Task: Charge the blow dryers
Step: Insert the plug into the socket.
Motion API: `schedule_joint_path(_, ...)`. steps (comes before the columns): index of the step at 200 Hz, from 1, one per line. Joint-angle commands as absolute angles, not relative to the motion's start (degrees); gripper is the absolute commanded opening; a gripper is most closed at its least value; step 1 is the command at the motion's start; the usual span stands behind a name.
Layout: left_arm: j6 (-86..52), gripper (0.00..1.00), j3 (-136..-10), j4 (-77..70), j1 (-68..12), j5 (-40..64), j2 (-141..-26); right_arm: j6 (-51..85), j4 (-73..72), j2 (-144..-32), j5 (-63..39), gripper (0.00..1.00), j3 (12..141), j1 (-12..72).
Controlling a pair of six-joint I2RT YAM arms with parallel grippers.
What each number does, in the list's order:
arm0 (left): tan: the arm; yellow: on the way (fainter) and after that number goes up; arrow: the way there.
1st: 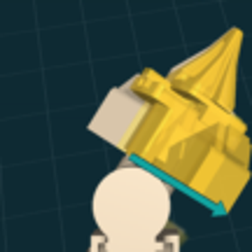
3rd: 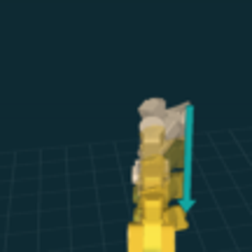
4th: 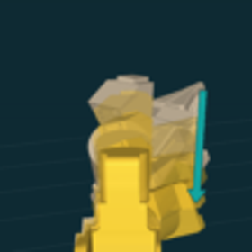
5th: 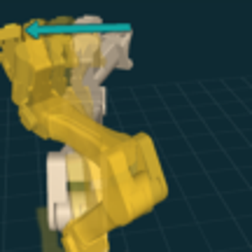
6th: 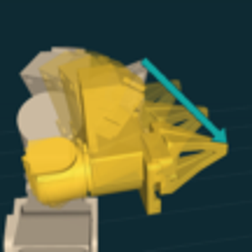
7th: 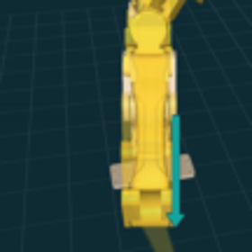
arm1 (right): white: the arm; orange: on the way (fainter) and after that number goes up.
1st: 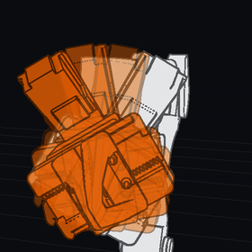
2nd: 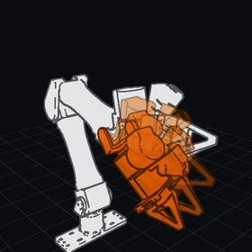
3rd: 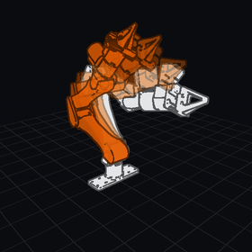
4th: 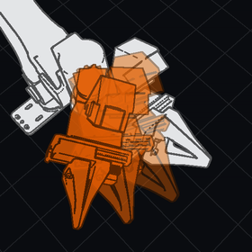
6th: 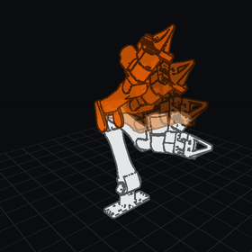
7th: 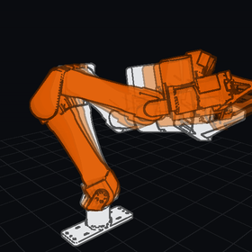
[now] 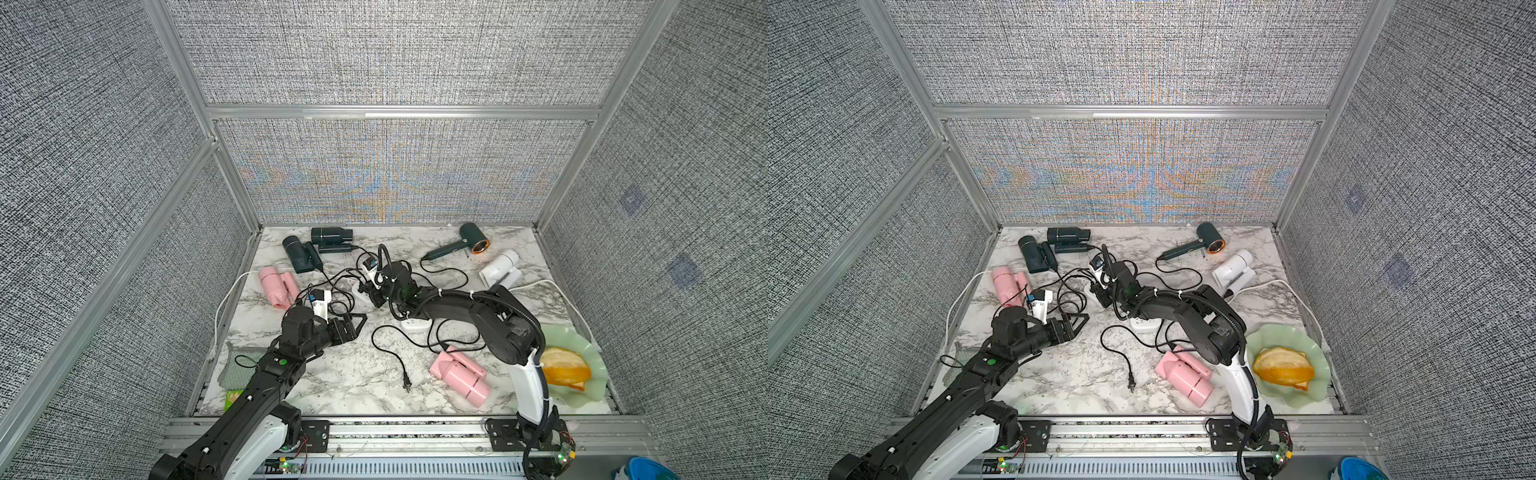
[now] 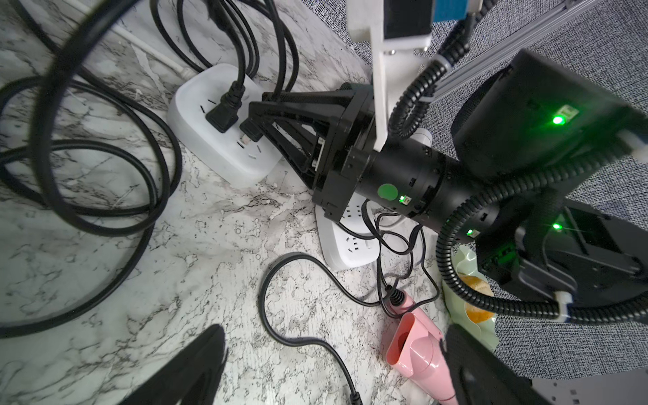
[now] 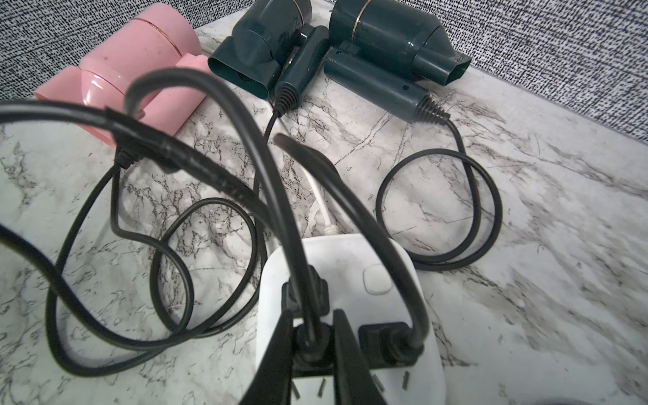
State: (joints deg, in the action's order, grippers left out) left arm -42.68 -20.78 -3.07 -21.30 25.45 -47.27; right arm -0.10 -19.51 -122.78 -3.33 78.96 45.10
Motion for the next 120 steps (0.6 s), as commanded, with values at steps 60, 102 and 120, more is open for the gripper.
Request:
schedule_joint_path(60, -42.54, 0.98, -20.94, -4.82, -21.23, 25.70, -48.47, 1.17, -20.87, -122.95, -4.40, 0.13, 78.07, 45.18)
schedule_joint_path(102, -42.25, 0.98, -21.10, -5.08, -21.27, 25.75, -48.98, 0.81, -20.62, -122.87, -3.08, 0.13, 77.31, 45.44)
schedule_joint_path(120, -42.35, 0.98, -20.96, -5.52, -21.25, 25.84, -49.38, 0.81, -20.85, -122.63, -2.62, 0.13, 76.53, 45.51)
